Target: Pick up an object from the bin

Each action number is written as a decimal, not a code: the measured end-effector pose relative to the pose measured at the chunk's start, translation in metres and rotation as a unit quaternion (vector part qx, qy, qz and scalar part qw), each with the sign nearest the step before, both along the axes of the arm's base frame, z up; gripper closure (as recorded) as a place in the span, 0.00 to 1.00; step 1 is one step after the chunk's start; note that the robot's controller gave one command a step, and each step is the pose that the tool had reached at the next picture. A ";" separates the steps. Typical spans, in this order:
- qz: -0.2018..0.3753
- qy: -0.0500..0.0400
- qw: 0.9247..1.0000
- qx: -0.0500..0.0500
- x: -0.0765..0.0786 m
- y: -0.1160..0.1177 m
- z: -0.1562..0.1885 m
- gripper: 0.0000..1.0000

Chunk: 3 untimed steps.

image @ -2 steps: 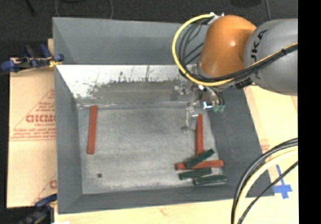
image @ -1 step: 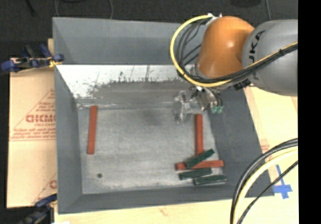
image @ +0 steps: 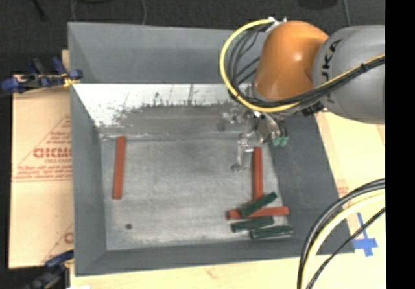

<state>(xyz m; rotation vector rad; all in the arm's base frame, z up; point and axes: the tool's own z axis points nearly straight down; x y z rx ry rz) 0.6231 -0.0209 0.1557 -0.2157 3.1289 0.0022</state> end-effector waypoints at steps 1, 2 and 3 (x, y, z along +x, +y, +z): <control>0.124 0.004 0.992 -0.002 -0.045 -0.053 -0.057 0.00; 0.322 -0.001 0.947 -0.003 -0.062 -0.108 -0.083 0.00; 0.322 -0.002 0.947 -0.002 -0.062 -0.106 -0.083 1.00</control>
Offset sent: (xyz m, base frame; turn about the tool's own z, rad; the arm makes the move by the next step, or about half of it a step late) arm -0.0443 -0.0491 -0.0551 -0.2535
